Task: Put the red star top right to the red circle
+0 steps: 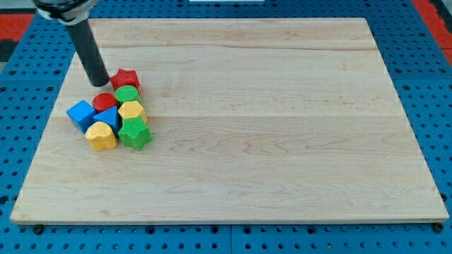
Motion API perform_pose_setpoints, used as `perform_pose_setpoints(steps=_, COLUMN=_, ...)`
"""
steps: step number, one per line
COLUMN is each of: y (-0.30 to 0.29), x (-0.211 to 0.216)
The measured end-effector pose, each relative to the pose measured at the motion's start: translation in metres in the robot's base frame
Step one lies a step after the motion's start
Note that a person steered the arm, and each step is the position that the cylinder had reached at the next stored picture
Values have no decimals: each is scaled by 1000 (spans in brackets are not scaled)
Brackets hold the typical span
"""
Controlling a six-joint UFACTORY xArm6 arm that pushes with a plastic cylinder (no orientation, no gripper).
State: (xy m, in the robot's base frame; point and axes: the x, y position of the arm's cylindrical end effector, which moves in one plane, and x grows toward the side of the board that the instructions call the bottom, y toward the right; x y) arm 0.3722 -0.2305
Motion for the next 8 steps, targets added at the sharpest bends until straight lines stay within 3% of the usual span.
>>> perform_pose_setpoints(steps=1, y=-13, x=2)
perform_pose_setpoints(steps=2, y=-41, x=-47)
perform_pose_setpoints(steps=3, y=56, x=-70)
perform_pose_setpoints(steps=4, y=107, x=-62)
perform_pose_setpoints(steps=5, y=87, x=-59)
perform_pose_setpoints(steps=7, y=66, x=-4)
perform_pose_setpoints(steps=8, y=58, x=2)
